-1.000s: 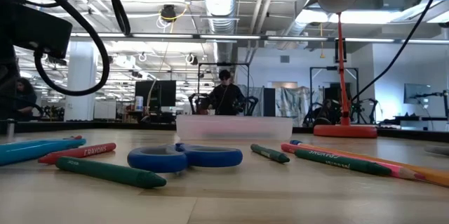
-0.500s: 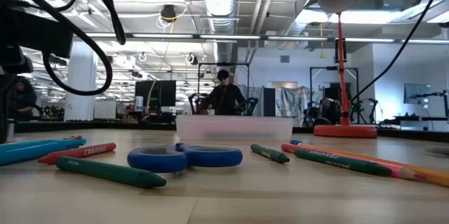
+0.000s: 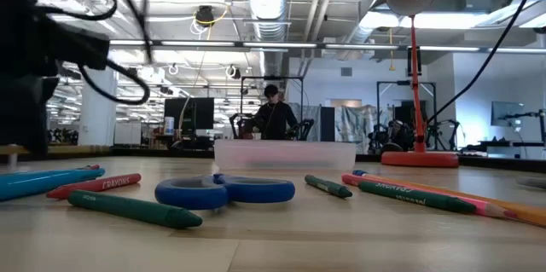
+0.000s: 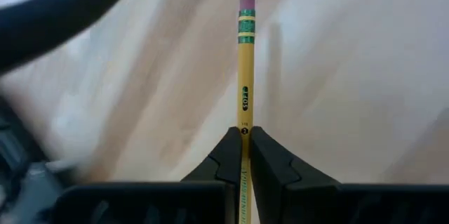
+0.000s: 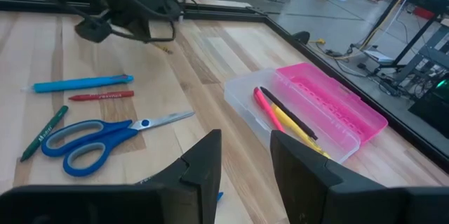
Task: Pick & place school supplies into a supply box
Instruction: Put the yellow pencil into the pink supply box
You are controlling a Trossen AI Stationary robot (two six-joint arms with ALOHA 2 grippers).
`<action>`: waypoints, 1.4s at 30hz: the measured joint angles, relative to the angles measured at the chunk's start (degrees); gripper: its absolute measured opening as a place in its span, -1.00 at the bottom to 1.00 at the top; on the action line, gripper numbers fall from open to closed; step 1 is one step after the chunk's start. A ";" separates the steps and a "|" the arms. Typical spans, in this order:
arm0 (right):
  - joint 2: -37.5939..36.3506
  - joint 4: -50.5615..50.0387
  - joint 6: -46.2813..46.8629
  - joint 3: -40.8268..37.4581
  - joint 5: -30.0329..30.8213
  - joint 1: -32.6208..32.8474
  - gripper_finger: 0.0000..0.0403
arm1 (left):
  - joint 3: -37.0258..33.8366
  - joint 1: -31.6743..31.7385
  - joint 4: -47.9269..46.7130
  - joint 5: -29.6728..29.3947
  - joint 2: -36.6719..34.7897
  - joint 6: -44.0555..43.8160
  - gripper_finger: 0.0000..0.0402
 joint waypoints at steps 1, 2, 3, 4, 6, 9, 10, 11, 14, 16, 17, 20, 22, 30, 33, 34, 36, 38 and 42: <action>0.00 -0.01 0.00 0.00 0.00 0.01 -0.42 | 0.12 0.56 -1.93 -0.68 0.00 0.58 -0.97; 0.00 -0.01 0.00 0.00 0.00 0.01 -0.42 | 0.44 1.23 -2.89 -1.32 0.00 1.54 -0.97; 0.00 -0.05 0.00 0.00 0.00 0.01 -0.42 | 0.81 1.96 -2.66 -1.99 -0.02 2.58 -0.97; 0.00 -0.05 0.00 0.00 0.00 -0.01 -0.42 | 1.27 2.75 -2.03 -2.70 -0.02 3.67 -0.97; 0.00 -0.12 0.00 0.00 -0.01 0.00 -0.42 | 1.95 4.40 -1.81 -4.05 -0.04 6.20 -0.97; 0.00 -0.19 0.00 0.00 -0.02 -0.01 -0.42 | 3.15 7.24 -1.72 -6.87 -0.07 10.27 -0.97; 0.00 -0.19 0.00 0.00 -0.02 -0.01 -0.42 | 3.73 8.30 -1.38 -8.23 -0.07 11.71 -0.97; 0.00 -0.19 0.00 0.00 0.00 -0.01 -0.42 | 4.28 9.50 -1.44 -9.70 -0.10 13.23 -0.97; 0.00 -0.19 -0.01 0.00 -0.01 0.01 -0.42 | 6.35 13.41 -0.10 -13.64 -0.14 19.17 -0.97; 0.00 -0.19 -0.02 0.00 -0.01 0.01 -0.42 | 7.98 16.29 2.48 -15.90 -0.15 24.76 -0.97; 0.00 -0.19 -0.02 0.00 0.00 0.00 -0.42 | 8.92 17.72 4.04 -16.83 -0.15 27.79 -0.97; 0.00 -0.21 -0.03 0.00 0.00 -0.01 -0.42 | 11.30 22.08 11.57 -18.31 -0.20 38.29 -0.97; 0.00 -0.21 -0.04 0.00 0.00 -0.01 -0.42 | 12.38 24.95 19.31 -18.07 -0.20 46.23 -0.97; 0.00 -0.57 -0.04 0.00 0.00 -0.01 -0.42 | 12.99 34.20 48.99 -10.80 -0.22 65.99 -0.97; 0.00 -0.60 -0.04 0.00 0.00 -0.01 -0.42 | 12.99 36.87 54.78 -8.23 -0.22 67.67 -0.97; 0.00 -0.60 -0.04 0.00 0.00 -0.01 -0.42 | 12.99 37.67 55.89 -7.63 -0.22 67.75 -0.97; 0.00 -0.60 -0.04 0.00 0.00 -0.01 -0.42 | 12.99 39.21 56.88 -6.19 -0.22 66.87 -0.97; 0.00 -0.62 -0.04 0.00 0.00 0.01 -0.42 | 13.00 40.65 57.05 -5.08 0.33 64.56 -0.97; 0.01 -0.60 -0.04 -0.10 0.01 0.00 -0.42 | 13.07 42.64 57.11 -2.33 2.40 61.20 -0.97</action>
